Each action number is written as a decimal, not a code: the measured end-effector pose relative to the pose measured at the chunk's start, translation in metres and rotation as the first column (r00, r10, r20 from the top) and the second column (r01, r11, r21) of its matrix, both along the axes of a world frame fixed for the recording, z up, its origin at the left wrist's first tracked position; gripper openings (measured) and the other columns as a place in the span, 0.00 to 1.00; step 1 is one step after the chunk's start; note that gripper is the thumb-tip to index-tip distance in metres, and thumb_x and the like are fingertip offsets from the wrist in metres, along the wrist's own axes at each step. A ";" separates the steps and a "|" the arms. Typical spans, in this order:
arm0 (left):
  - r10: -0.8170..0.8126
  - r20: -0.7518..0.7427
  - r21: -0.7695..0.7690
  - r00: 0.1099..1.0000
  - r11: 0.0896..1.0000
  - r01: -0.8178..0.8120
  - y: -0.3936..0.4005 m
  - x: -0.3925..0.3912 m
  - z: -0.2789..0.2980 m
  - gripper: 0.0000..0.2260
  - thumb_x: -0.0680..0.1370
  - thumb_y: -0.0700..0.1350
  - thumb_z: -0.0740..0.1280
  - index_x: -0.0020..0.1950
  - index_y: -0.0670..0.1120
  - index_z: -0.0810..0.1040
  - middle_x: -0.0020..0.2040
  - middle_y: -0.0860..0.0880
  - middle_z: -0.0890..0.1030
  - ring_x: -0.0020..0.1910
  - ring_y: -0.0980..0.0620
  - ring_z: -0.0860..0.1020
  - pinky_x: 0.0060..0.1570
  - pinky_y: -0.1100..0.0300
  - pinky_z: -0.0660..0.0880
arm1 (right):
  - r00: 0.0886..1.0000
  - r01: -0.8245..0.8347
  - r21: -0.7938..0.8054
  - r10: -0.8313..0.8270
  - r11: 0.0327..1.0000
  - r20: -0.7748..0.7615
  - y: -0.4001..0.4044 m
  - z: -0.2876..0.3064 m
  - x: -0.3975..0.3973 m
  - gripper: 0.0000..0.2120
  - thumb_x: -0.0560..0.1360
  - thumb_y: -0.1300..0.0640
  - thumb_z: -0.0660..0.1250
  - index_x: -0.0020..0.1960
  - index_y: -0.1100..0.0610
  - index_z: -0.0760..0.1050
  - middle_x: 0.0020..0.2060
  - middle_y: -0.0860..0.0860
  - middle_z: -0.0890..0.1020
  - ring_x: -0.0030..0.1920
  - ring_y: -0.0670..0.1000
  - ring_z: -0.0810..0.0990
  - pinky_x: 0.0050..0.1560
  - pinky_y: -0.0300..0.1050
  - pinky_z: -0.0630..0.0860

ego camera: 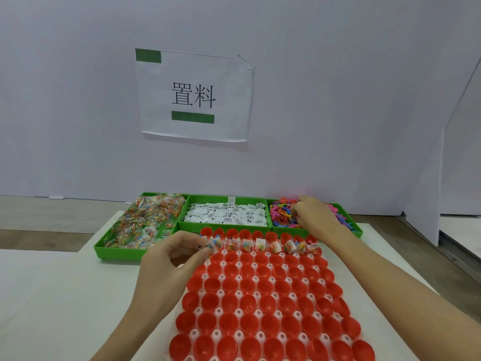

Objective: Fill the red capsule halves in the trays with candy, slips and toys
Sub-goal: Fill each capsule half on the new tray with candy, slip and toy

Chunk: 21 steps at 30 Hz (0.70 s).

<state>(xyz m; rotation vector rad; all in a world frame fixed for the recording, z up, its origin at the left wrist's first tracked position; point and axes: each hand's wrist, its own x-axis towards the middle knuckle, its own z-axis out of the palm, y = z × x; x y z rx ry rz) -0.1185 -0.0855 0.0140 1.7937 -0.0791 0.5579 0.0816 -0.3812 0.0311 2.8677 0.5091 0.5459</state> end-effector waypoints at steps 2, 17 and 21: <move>-0.008 -0.004 0.004 1.000 1.000 0.008 -0.001 -0.001 -0.001 0.09 0.72 0.40 0.78 0.42 0.55 0.85 0.42 0.49 0.87 0.41 0.52 0.85 0.45 0.60 0.82 | 1.000 -0.008 0.084 0.006 0.996 0.020 -0.001 -0.001 -0.002 0.09 0.80 0.65 0.64 0.54 0.61 0.83 0.50 0.54 0.80 0.50 0.56 0.81 0.51 0.50 0.80; -0.250 0.010 -0.108 0.968 0.962 0.250 -0.018 -0.016 0.012 0.07 0.71 0.40 0.79 0.47 0.46 0.87 0.42 0.43 0.87 0.37 0.42 0.87 0.40 0.52 0.85 | 0.839 0.211 0.973 0.493 0.092 -0.229 0.033 0.017 -0.175 0.05 0.80 0.58 0.69 0.50 0.57 0.84 0.45 0.53 0.88 0.46 0.55 0.87 0.39 0.39 0.79; -0.333 0.038 -0.048 0.942 0.941 0.335 -0.028 -0.020 0.013 0.06 0.71 0.40 0.79 0.47 0.47 0.88 0.42 0.45 0.87 0.38 0.44 0.87 0.42 0.57 0.84 | 0.826 0.192 0.978 0.524 0.083 -0.207 0.051 0.010 -0.197 0.05 0.80 0.61 0.68 0.49 0.60 0.82 0.41 0.55 0.87 0.41 0.54 0.86 0.36 0.39 0.79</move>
